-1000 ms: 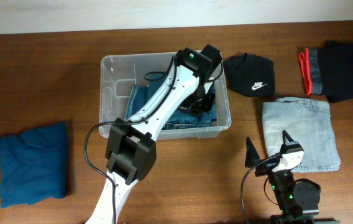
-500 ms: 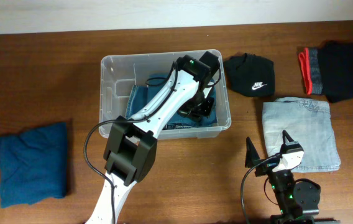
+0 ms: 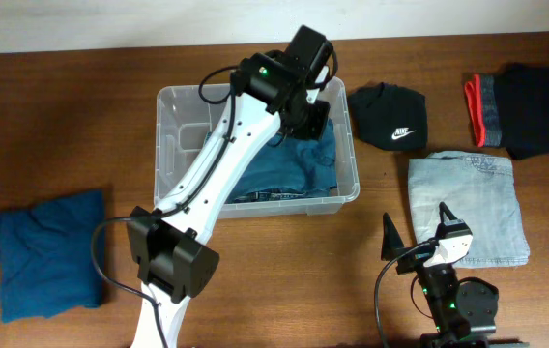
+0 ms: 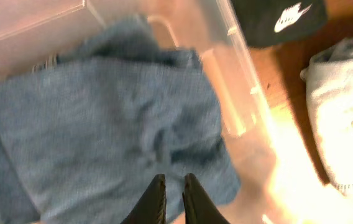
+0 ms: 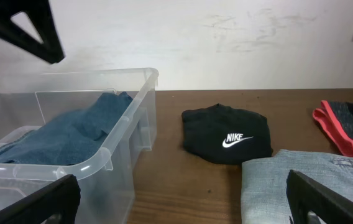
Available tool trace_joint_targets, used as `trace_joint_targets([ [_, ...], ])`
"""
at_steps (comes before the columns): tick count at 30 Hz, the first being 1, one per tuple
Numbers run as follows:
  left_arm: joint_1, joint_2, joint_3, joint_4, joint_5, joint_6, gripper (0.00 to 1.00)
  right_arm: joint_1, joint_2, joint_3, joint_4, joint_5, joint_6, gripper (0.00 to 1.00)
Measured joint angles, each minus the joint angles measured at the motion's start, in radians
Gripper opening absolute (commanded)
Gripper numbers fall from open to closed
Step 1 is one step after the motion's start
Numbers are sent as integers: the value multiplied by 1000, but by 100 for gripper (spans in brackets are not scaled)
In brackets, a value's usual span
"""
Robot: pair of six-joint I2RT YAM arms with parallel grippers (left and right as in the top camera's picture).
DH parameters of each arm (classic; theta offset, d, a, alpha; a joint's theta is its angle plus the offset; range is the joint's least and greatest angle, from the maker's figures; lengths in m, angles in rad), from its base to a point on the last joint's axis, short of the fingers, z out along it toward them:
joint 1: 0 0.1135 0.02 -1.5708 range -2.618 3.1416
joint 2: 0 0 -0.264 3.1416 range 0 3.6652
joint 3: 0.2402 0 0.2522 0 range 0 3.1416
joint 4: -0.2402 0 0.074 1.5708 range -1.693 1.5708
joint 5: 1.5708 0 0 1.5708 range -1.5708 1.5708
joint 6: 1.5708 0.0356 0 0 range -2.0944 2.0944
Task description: Pack container
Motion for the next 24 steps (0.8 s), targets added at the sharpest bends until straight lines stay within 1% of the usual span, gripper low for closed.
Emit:
trace_joint_targets([
  [5, -1, 37, -4, 79, -2, 1, 9, 0, 0, 0, 0, 0, 0, 98],
  [11, -1, 147, -4, 87, -5, 0, 8, 0, 0, 0, 0, 0, 0, 98],
  [16, -1, 240, -12, 112, -5, 0, 8, 0, 0, 0, 0, 0, 0, 98],
  [24, -2, 257, -8, 113, -5, 0, 9, 0, 0, 0, 0, 0, 0, 98],
])
